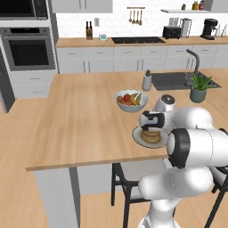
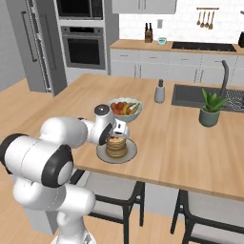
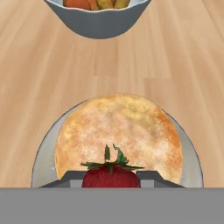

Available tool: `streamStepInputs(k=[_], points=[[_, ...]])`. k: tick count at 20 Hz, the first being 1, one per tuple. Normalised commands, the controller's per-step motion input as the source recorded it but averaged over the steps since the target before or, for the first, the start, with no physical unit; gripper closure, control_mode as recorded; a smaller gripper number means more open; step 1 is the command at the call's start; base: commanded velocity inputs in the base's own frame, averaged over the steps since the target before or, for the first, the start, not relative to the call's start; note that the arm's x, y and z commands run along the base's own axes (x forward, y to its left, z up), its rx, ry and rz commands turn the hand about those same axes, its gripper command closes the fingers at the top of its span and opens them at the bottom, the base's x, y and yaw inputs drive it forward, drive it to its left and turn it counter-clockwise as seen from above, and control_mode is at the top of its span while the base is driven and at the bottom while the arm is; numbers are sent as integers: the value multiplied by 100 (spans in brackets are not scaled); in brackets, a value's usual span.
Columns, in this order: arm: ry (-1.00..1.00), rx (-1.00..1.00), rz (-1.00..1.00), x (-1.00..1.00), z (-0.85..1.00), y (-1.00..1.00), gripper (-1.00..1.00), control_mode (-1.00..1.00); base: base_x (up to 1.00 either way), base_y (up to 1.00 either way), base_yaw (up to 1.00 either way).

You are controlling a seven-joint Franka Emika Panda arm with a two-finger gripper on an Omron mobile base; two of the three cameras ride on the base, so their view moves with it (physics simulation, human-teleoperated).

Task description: Take the strawberry from the fridge and place it on top of the pancake, located on the dining counter.

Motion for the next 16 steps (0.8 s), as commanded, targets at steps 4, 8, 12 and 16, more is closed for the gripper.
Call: streamStepInputs(k=[4,8,12,16], points=[[0,0,0,8,-15,-3,100,-100,0,0,0],[0,0,0,3,-11,-3,100,-100,0,0,0],[0,0,0,2,-9,-3,100,-100,0,0,0],[0,0,0,0,-17,-2,100,-100,0,0,0]])
